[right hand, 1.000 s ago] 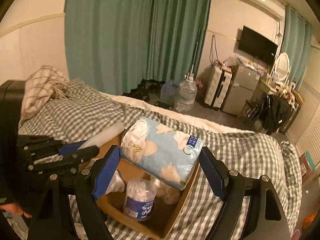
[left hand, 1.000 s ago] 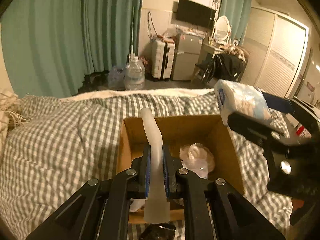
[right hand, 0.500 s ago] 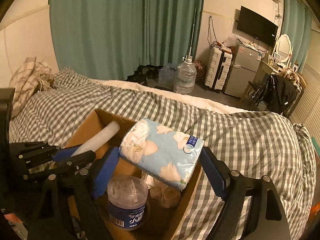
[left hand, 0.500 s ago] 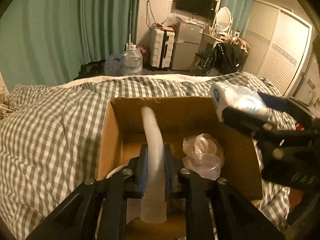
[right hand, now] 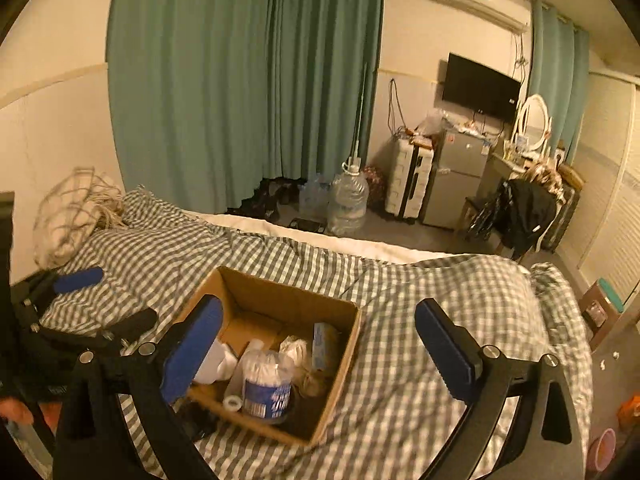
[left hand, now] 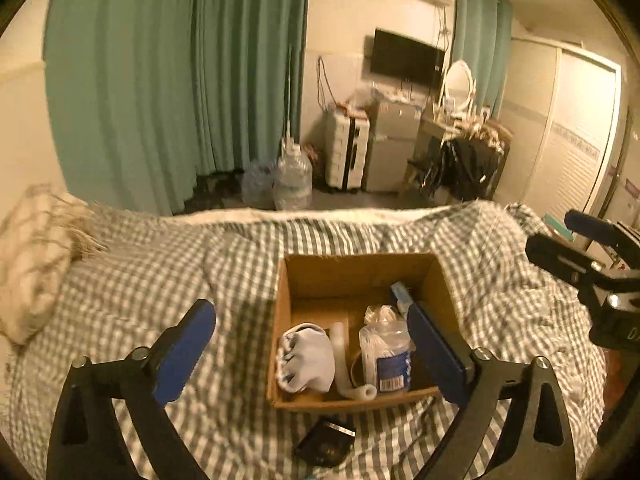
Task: Organize objects
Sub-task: 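Lower the tube and tissue pack into the box and open both grippers, then grasp the white toy figurine with the right gripper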
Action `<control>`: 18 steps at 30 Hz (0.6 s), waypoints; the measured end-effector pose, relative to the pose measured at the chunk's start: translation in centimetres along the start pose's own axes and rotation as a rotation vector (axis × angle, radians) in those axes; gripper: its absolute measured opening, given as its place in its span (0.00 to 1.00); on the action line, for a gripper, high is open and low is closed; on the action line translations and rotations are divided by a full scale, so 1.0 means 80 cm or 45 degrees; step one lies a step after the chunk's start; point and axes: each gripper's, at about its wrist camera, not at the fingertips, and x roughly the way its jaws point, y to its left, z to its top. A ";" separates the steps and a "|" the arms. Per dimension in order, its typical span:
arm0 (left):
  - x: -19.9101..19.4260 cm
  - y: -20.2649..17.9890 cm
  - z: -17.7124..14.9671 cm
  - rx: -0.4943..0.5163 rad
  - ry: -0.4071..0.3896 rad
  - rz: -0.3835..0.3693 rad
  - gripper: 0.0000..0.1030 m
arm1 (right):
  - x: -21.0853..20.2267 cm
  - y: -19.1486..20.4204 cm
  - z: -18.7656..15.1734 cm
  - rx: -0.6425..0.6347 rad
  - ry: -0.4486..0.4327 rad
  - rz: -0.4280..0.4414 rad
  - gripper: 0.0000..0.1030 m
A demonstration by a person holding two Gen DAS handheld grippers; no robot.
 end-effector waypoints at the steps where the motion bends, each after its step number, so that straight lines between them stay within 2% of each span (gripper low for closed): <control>1: -0.019 0.004 -0.002 -0.003 -0.023 0.005 0.98 | -0.015 0.003 -0.001 -0.007 -0.001 -0.006 0.95; 6: -0.081 0.023 -0.024 -0.019 -0.067 0.036 1.00 | -0.077 0.023 -0.022 -0.040 -0.016 -0.016 0.95; 10: -0.098 0.042 -0.064 -0.062 -0.043 0.107 1.00 | -0.096 0.047 -0.058 -0.035 0.000 0.021 0.95; 15: -0.070 0.058 -0.130 -0.086 0.061 0.209 1.00 | -0.077 0.082 -0.121 -0.023 0.007 0.116 0.95; 18: -0.040 0.065 -0.175 -0.091 0.116 0.273 1.00 | -0.036 0.106 -0.160 -0.035 0.111 0.149 0.95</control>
